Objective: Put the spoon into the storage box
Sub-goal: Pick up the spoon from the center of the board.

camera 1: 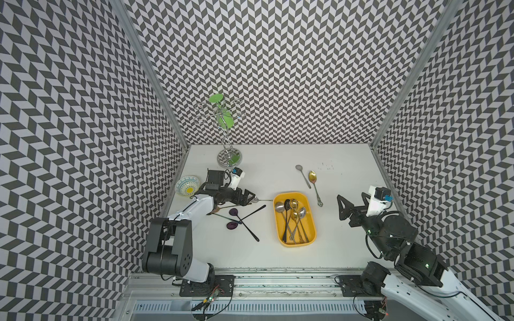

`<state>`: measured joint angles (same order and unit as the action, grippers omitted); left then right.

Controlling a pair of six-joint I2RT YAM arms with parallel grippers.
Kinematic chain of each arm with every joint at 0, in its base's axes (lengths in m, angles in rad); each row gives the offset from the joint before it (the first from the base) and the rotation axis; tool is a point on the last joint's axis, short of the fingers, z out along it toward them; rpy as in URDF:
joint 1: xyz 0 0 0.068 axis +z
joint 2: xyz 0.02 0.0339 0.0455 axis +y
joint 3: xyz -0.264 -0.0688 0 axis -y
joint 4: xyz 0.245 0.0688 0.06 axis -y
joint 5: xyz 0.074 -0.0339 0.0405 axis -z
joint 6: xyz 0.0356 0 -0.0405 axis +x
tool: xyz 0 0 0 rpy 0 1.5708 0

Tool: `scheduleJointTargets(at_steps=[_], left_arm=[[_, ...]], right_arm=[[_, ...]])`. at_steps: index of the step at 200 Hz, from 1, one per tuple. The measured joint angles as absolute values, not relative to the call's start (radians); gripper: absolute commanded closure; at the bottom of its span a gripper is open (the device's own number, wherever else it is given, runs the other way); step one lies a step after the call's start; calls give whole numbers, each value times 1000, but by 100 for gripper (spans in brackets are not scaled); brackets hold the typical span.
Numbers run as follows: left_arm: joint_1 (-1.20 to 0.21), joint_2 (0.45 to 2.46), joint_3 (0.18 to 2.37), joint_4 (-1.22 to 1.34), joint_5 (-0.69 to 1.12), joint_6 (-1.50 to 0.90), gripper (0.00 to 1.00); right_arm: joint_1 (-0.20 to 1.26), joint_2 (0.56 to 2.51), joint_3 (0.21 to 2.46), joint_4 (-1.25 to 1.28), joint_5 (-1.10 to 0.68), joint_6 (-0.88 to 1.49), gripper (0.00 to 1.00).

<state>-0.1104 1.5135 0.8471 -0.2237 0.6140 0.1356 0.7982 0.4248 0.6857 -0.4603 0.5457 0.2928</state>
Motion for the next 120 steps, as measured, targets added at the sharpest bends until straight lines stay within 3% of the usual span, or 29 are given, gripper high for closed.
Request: scheduleJointTargets(at_steps=[49,120], left_arm=[[-110,1620,899,-250,619,121,14],[-110,1773,997,-310,617,104,35]], right_arm=[[798,425,677,-455,548,287,1],[798,400,670,-448,567,295,1]])
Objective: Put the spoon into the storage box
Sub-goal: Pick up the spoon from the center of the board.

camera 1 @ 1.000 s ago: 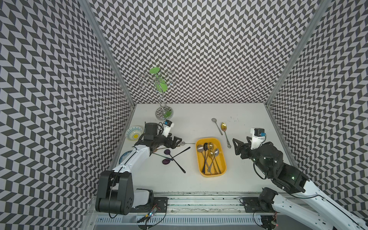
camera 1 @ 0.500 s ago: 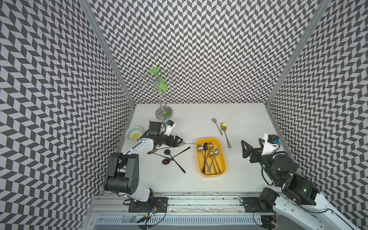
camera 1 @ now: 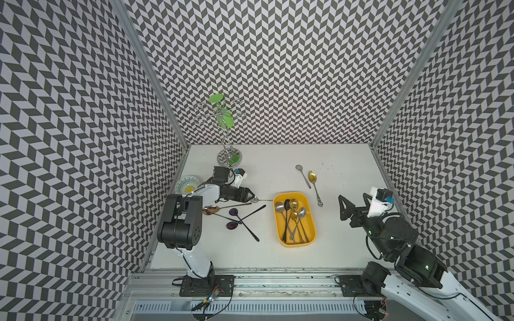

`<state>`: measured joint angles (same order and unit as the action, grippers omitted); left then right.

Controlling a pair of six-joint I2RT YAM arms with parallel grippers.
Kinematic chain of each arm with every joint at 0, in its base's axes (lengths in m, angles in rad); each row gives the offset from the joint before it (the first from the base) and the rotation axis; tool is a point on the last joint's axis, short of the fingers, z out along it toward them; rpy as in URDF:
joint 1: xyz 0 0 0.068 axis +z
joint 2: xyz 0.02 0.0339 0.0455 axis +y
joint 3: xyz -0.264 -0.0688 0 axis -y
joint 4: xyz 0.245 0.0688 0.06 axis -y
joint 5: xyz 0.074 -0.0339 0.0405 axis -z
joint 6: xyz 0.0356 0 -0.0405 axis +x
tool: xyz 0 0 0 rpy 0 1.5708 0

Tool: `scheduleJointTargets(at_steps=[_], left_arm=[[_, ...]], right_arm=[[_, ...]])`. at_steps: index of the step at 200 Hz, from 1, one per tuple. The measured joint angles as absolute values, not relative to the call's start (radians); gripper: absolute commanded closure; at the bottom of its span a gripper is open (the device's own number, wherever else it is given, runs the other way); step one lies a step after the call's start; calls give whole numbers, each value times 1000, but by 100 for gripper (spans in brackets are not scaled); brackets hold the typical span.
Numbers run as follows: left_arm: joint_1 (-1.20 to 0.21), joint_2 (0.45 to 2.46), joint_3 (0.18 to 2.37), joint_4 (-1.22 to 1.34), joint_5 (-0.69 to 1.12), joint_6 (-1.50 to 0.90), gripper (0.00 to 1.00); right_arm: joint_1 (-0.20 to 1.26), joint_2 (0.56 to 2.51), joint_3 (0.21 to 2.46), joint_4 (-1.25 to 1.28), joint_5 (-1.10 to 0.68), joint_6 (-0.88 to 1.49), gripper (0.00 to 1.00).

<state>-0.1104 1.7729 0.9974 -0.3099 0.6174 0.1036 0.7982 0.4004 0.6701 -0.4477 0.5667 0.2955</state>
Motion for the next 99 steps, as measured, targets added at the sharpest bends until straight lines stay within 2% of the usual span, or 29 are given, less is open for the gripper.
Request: scheduleJointTargets(at_steps=[39,99], left_arm=[[-110,1837,1026,-331,632,89,43],[-109,1871,1050,-346,651,75,69]], right_arm=[[798,400,669,-447,572,297,1],[798,397,668,-447,580,299,1]])
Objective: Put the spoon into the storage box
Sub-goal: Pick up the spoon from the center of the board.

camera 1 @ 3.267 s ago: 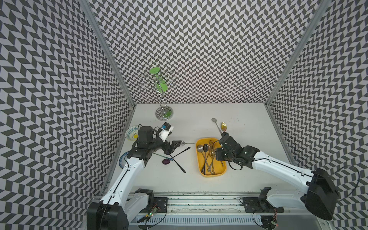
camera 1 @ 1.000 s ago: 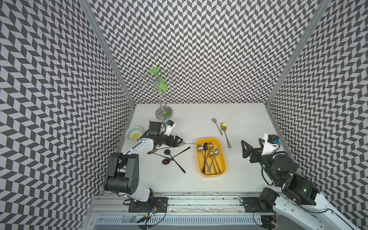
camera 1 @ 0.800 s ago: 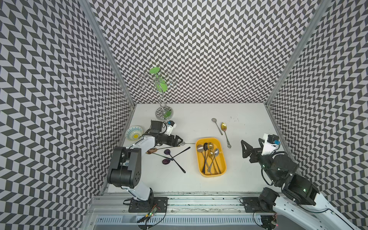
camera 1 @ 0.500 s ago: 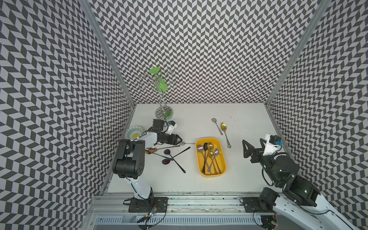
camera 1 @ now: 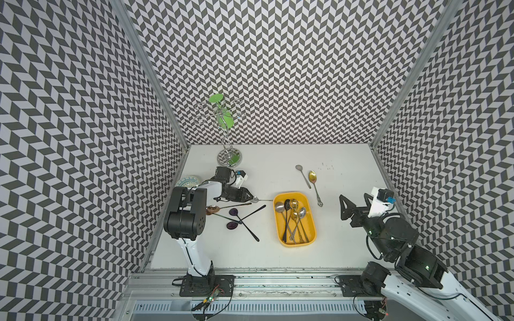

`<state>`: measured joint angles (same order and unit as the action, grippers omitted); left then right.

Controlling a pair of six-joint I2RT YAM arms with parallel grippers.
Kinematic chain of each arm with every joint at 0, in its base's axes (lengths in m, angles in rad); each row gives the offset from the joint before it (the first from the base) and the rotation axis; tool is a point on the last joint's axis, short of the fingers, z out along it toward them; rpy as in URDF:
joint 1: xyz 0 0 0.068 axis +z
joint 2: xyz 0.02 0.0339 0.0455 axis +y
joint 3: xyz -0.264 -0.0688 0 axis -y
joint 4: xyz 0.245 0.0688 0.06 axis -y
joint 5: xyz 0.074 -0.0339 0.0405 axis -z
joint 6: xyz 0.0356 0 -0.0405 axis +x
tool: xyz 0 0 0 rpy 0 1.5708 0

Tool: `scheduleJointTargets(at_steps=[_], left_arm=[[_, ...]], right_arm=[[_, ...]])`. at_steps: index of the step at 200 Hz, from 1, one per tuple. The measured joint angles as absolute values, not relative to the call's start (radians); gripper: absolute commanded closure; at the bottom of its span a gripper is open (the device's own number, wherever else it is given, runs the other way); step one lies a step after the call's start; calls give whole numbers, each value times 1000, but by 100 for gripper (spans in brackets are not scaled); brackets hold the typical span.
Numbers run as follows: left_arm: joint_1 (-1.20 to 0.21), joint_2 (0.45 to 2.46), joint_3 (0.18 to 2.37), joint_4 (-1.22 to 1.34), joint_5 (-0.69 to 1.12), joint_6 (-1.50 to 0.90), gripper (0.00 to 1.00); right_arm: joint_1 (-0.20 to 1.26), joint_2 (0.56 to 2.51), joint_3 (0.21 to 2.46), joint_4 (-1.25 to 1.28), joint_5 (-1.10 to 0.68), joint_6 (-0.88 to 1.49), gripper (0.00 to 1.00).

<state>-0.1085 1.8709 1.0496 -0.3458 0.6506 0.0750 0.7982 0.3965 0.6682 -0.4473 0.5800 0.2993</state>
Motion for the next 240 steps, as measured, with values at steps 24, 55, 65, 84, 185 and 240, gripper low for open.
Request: scheduleJointTargets(at_steps=[24,55,65,84,185,240], left_arm=[[-109,1871,1050,-350,653,68,73],[-109,1872,1049,-355,658,62,82],[-109,1872,1049,-355,661,57,87],[-108,1872,1049,-356,673,49,100],[-43,1732,1047,-353,653,43,100],[-37,1597,1047,-353,611,64,100]], right_arm=[[798,391,668,-447,582,299,1],[798,391,668,-447,587,299,1],[798,391,668,-447,587,299,1],[798,391,668,-447,588,300,1],[798,393,668,-448,595,305,1],[798,394,668,-448,595,307,1]])
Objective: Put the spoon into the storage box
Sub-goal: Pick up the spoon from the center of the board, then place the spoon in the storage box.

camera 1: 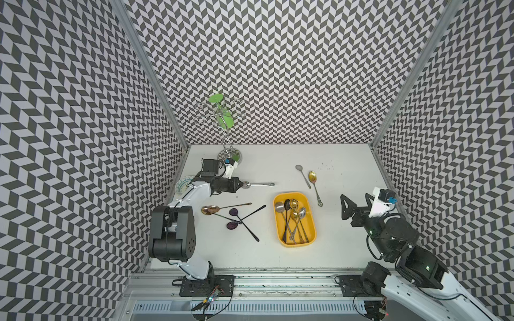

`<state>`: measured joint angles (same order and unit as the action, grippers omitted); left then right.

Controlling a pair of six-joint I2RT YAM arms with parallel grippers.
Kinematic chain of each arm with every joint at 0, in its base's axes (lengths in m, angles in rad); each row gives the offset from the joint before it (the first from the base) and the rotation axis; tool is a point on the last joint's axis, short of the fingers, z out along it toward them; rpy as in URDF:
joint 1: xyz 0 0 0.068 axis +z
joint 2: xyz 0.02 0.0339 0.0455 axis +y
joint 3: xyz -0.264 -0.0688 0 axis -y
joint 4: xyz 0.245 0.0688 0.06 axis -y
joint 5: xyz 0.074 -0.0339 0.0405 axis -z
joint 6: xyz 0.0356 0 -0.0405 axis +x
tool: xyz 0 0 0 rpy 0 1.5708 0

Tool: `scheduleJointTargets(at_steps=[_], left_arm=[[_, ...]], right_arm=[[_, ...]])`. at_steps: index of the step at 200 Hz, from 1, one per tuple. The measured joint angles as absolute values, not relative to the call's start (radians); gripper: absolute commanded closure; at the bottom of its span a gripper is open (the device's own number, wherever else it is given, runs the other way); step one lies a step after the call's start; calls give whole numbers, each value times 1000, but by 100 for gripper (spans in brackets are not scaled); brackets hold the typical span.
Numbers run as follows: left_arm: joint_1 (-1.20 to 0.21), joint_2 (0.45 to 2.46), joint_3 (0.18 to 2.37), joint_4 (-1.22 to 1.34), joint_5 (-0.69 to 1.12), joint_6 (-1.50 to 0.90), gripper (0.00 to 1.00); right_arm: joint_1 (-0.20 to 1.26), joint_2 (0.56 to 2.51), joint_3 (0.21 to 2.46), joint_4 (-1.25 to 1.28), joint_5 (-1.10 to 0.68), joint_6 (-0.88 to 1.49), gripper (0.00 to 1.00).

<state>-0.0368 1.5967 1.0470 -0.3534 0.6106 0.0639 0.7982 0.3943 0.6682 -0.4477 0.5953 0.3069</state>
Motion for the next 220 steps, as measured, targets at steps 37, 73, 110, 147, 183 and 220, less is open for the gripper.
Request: scheduleJointTargets(at_steps=[37,73,110,147,183,220], left_arm=[[-37,1530,1073,-379,606,110,100],[-40,1503,1153,-413,636,185,100],[-78,1499,1245,-506,652,318,100],[-158,1512,1367,-609,649,490,100],[-248,1559,1477,-731,647,698,100],[-384,1637,1566,-854,563,875,100]], right_arm=[[798,394,668,-448,596,307,1],[798,394,668,-448,595,307,1],[798,393,668,-448,595,307,1],[798,390,668,-448,596,307,1],[798,383,666,-448,599,307,1],[798,375,657,-448,603,307,1]])
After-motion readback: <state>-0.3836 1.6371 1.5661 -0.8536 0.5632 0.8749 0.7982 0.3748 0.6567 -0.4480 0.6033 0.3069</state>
